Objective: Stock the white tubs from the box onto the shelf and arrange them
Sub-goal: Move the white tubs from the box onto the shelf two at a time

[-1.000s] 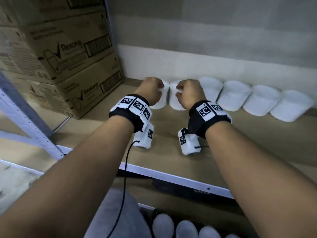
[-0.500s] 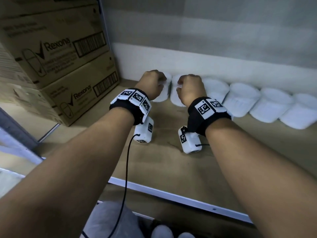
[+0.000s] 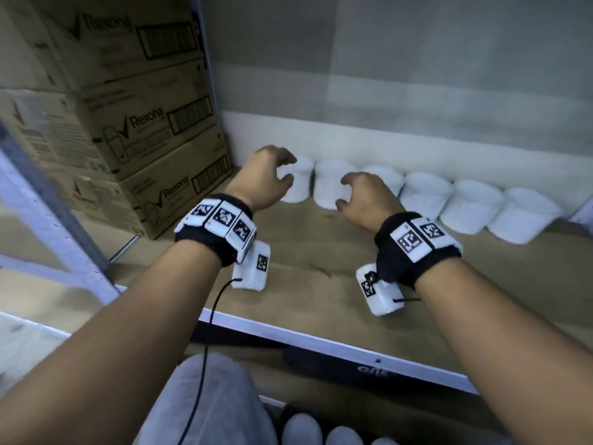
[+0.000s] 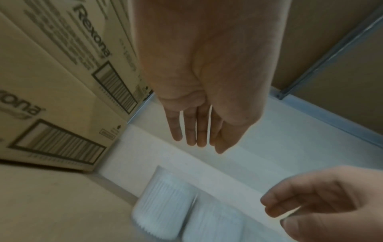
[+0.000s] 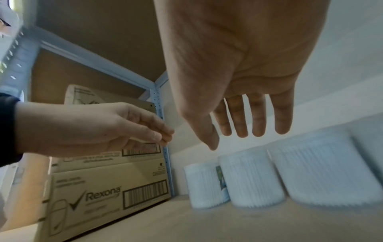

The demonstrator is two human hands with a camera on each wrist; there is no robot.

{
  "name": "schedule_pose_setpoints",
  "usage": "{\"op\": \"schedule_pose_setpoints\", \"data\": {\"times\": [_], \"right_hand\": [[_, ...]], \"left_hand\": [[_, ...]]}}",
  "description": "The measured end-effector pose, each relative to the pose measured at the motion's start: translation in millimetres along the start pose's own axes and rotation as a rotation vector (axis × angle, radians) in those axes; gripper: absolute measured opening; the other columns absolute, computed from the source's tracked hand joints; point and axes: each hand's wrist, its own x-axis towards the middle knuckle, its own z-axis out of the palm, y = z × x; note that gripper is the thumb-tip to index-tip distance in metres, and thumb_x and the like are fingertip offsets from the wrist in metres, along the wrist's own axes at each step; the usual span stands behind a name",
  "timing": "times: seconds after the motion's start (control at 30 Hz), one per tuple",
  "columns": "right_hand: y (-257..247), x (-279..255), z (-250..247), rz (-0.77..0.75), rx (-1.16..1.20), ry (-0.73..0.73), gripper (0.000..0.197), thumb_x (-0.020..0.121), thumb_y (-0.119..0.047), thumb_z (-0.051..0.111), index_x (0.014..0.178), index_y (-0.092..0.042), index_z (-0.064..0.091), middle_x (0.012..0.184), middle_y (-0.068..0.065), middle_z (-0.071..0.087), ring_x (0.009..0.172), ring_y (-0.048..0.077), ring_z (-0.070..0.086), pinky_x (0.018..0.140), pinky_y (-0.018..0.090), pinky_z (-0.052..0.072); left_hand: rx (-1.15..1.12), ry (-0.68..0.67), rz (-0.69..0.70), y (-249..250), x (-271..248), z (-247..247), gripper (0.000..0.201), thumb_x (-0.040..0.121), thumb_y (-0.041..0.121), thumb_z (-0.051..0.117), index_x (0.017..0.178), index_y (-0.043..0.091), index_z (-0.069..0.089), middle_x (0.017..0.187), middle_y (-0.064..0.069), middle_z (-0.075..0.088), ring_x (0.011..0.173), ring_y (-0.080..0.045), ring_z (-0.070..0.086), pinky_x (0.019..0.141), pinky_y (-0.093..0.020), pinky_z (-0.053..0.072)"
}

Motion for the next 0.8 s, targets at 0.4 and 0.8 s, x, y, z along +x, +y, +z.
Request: {"op": "schedule_pose_setpoints", "data": {"times": [0.4,0.8], "right_hand": [[-1.7,-146.7,-12.1,0.053,0.020,-0.077,0.046,0.088,-0.031,0.061,0.131,-0.018,0.054,0.137,0.004,0.048,0.131,0.024,0.041,0.106,0.041,0.041],[4.5,-279.5,24.5,0.004,0.162,0.002,0.028,0.087,-0.025,0.058,0.112,-0.013,0.064,0.114,0.004,0.060,0.113,0.024,0.053,0.095,0.033,0.046]], "left_hand": [[0.106,-0.313,-0.009,58.9,-130.8,2.8,0.048,0.085,0.030,0.059,0.131,0.020,0.051,0.136,-0.004,0.053,0.123,-0.023,0.052,0.102,-0.035,0.044],[-0.034,-0.377,0.021,75.6,-275.9,74.3,0.044,0.081,0.029,0.064,0.122,0.017,0.056,0.118,-0.003,0.056,0.113,-0.020,0.056,0.099,-0.034,0.045]]}}
